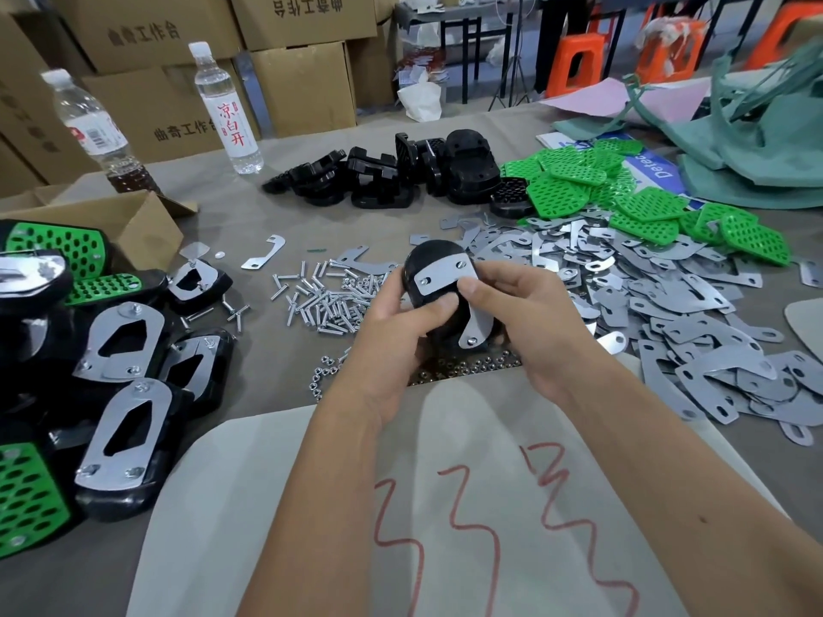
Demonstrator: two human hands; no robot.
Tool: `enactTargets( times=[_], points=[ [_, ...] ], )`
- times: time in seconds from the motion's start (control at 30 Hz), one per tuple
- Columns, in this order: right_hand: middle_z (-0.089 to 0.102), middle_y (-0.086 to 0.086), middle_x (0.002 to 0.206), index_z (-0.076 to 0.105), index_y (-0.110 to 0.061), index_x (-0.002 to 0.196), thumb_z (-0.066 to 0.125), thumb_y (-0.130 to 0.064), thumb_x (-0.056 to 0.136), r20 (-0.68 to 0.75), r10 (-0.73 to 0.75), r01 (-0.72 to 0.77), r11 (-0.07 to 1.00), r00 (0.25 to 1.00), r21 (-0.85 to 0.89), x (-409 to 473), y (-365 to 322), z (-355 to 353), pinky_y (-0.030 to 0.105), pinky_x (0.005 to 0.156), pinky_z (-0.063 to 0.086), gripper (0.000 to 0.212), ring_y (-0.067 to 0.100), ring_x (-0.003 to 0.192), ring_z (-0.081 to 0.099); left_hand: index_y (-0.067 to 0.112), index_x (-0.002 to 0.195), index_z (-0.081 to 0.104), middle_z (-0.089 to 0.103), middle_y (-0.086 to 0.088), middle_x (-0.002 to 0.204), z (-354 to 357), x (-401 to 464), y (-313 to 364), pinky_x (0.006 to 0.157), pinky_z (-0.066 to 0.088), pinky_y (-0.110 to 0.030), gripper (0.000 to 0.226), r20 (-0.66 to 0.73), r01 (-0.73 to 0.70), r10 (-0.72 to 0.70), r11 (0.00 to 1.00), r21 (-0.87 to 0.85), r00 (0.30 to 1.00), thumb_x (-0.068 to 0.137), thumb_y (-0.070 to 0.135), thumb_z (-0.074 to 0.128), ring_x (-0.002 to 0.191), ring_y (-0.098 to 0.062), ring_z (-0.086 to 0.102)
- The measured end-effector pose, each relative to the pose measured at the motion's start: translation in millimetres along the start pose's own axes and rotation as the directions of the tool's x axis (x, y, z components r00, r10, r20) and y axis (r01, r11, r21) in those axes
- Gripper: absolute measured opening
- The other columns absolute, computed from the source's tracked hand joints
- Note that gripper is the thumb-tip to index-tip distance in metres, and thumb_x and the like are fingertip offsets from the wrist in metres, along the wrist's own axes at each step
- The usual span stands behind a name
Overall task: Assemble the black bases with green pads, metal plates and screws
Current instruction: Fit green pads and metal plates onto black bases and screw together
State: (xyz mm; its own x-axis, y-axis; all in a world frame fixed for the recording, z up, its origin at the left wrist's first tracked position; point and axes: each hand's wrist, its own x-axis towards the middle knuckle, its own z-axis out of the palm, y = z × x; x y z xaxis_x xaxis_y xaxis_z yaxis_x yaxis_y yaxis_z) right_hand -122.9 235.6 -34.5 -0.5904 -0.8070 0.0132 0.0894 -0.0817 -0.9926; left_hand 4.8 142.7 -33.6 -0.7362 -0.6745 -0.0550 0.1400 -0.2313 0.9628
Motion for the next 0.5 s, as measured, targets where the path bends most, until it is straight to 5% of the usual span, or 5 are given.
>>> enactTargets(
  times=[0.13,0.23,0.5],
  points=[
    [0.078,0.004,0.094,0.078,-0.018,0.103,0.072,-0.006,0.095,0.014,-0.074,0.073,0.997,0.997,0.021,0,2,4,0.024,0.066,0.057,0.016,0.014,0.081,0.069,0.008,0.116,0.073,0.076,-0.010,0.101,5,4,-2,0.072,0.060,-0.039,0.021,-0.173,-0.039,0.029,0.998,-0.057,0.985,0.095,0.012,0.072,0.087,-0.024,0.074],
    [0.076,0.009,0.097,0.076,-0.014,0.108,0.069,-0.006,0.097,0.022,-0.063,0.061,0.995,0.998,0.077,0,3,6,0.028,0.068,0.059,0.015,0.017,0.083,0.069,0.001,0.104,0.074,0.074,-0.018,0.098,9,4,-3,0.079,0.062,-0.045,0.036,-0.248,-0.063,0.038,0.994,-0.093,0.968,0.074,0.018,0.085,0.086,-0.030,0.072],
    [0.073,0.023,0.117,0.075,-0.014,0.115,0.063,-0.005,0.100,0.132,-0.095,0.080,0.990,0.987,0.116,1,3,5,0.044,0.091,0.060,0.021,0.029,0.102,0.072,0.000,0.097,0.069,0.076,-0.011,0.087,-2,6,-3,0.062,0.060,-0.034,0.047,-0.242,-0.158,0.135,0.984,-0.079,0.961,0.059,0.020,0.087,0.073,-0.024,0.074]
  ],
)
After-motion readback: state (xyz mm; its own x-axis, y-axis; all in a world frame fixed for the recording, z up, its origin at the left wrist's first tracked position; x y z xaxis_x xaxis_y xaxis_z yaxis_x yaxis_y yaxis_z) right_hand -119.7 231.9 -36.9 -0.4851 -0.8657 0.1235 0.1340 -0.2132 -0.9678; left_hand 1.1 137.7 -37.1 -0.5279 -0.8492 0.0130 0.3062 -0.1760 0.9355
